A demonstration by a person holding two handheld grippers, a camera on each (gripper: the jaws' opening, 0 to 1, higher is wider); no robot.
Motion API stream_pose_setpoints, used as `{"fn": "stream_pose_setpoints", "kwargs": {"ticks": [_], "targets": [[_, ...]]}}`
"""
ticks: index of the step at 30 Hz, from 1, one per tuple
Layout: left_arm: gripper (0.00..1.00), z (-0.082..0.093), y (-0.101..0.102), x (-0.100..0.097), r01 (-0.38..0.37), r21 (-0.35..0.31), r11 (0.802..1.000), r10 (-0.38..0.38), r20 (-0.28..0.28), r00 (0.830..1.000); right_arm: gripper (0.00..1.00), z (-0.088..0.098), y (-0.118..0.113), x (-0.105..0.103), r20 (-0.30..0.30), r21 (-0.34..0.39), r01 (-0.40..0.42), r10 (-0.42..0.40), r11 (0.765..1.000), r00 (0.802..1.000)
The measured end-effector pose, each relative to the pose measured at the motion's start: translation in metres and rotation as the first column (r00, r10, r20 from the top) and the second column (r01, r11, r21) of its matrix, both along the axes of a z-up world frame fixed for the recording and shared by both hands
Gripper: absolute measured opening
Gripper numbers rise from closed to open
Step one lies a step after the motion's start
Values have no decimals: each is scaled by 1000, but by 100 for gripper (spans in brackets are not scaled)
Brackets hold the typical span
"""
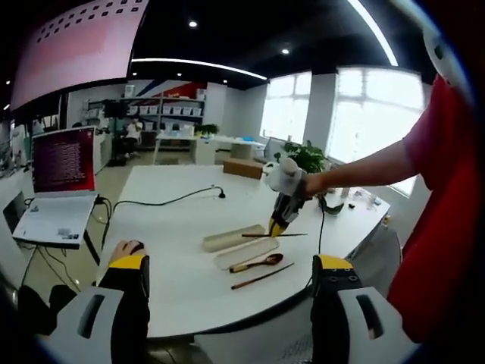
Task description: Arrange the utensils inside the cutlery case until each visible utensil rests in its matching compartment.
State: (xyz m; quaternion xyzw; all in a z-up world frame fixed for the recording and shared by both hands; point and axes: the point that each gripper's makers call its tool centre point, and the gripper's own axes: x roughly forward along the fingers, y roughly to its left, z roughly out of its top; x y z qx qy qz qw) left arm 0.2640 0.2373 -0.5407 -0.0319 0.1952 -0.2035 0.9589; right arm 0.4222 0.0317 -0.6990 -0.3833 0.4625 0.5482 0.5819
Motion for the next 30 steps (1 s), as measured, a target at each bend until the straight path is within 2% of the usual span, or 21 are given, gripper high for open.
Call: {"fn": "stream_pose_setpoints", "kwargs": {"ticks": [1,3,7,16,18,23,30], "targets": [[90,-2,-1,-1,-3,-10,1000,3,-9,1000,0,-1,-1,1,1,-5,-2,2,1000,1000],[90,-3,-5,-3,4,-18,1000,-4,-22,1000,0,2,-4,12,61,-6,14,-14,1000,998],[90,1,-8,-3,20,22,1000,-19,-9,1000,0,3,-5,9,42,10,17,-17,1000,999],[90,4,-15,-4,15,21,1000,-15,-4,1000,0,3,0,0,36,19,-30,29,999,999],[90,0,-18,-6,18,16,1000,-18,-30,999,0,1,0,0,42,9,-47,47,999,998],[90,2,-21,-6,32,40,999,-31,-31,999,0,-1,3,0,37,13,-57,57,998,998],[89,6,-19,-4,22,46,999,-21,-25,999,0,8,20,-14,36,64,-81,79,995,996]]}}
